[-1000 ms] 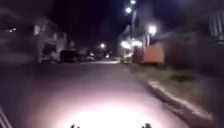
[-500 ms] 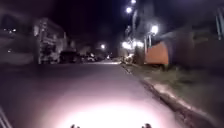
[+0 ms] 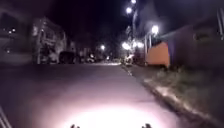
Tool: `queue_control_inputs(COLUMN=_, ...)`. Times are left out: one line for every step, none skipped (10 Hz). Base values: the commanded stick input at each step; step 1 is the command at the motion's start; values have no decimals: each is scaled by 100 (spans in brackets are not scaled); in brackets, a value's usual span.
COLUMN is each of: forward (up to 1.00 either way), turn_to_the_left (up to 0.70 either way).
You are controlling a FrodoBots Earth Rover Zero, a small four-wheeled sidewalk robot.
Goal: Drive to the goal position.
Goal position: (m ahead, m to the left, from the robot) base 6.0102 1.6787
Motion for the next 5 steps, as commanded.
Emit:
queue_control_inputs(forward=70, turn_to_the_left=-1)
queue_control_inputs(forward=70, turn_to_the_left=0)
queue_control_inputs(forward=70, turn_to_the_left=0)
queue_control_inputs(forward=70, turn_to_the_left=0)
queue_control_inputs(forward=70, turn_to_the_left=0)
